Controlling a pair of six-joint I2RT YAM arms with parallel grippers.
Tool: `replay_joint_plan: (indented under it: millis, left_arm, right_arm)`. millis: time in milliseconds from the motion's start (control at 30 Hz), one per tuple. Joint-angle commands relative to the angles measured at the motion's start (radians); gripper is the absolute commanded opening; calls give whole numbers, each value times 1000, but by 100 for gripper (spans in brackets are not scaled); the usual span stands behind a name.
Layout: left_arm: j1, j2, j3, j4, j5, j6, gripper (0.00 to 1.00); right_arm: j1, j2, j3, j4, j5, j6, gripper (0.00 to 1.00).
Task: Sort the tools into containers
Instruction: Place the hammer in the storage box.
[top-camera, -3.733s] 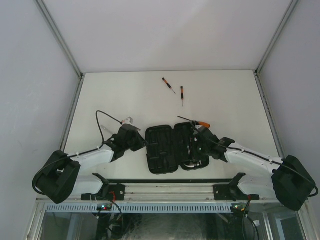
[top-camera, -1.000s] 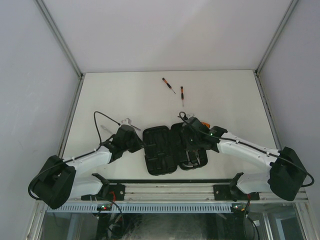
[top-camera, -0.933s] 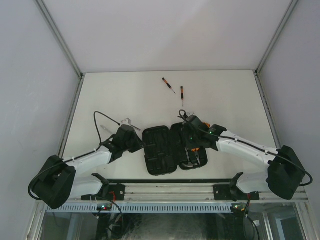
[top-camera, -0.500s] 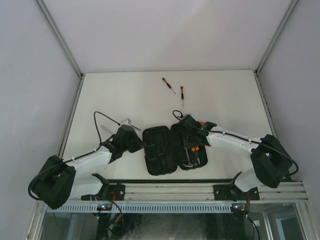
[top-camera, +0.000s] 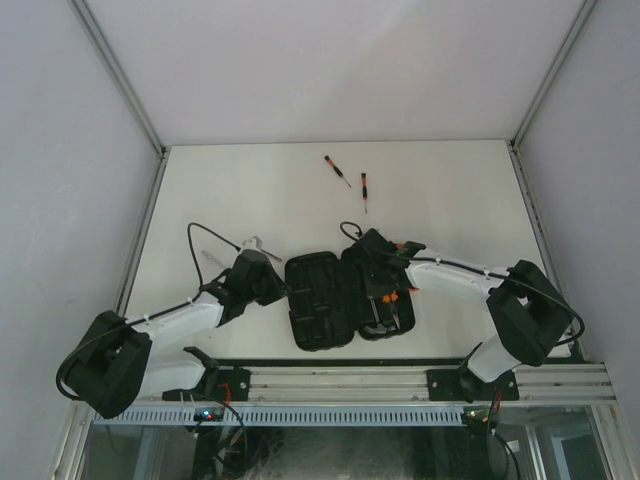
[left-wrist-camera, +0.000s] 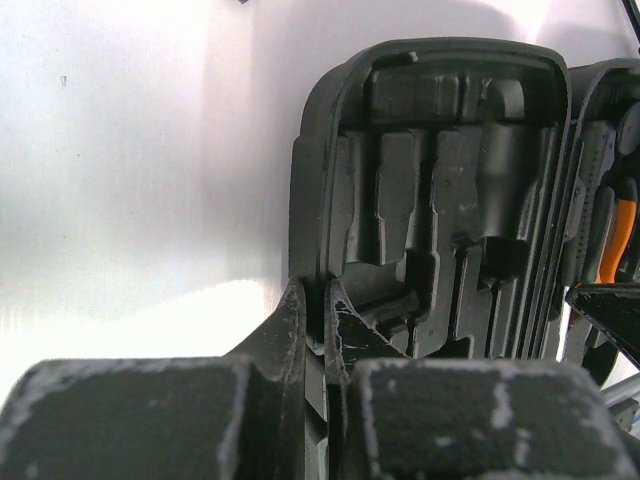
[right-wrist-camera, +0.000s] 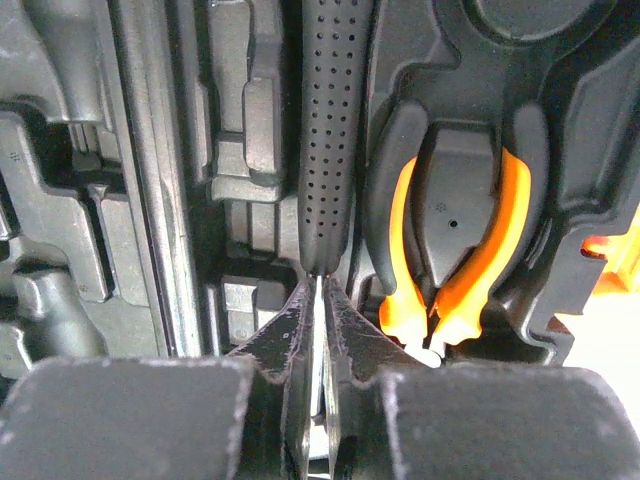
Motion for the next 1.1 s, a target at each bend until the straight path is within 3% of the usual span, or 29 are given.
replay_joint_plan:
  millis: [0, 700, 933, 1067]
  left_arm:
    - [3, -31, -1, 39, 6, 10, 0]
    - [2, -42, 3, 40, 20, 12, 0]
    - [2, -40, 30, 10, 4, 36, 0]
    - [4, -25, 70, -29, -9, 72, 1]
  right_arm:
    - [-7, 34, 25, 32, -9, -20, 2]
    - [60, 208, -45, 27, -80, 6, 0]
    - [70, 46, -30, 28, -21, 0, 0]
    - [69, -110, 11, 30, 4, -34, 12]
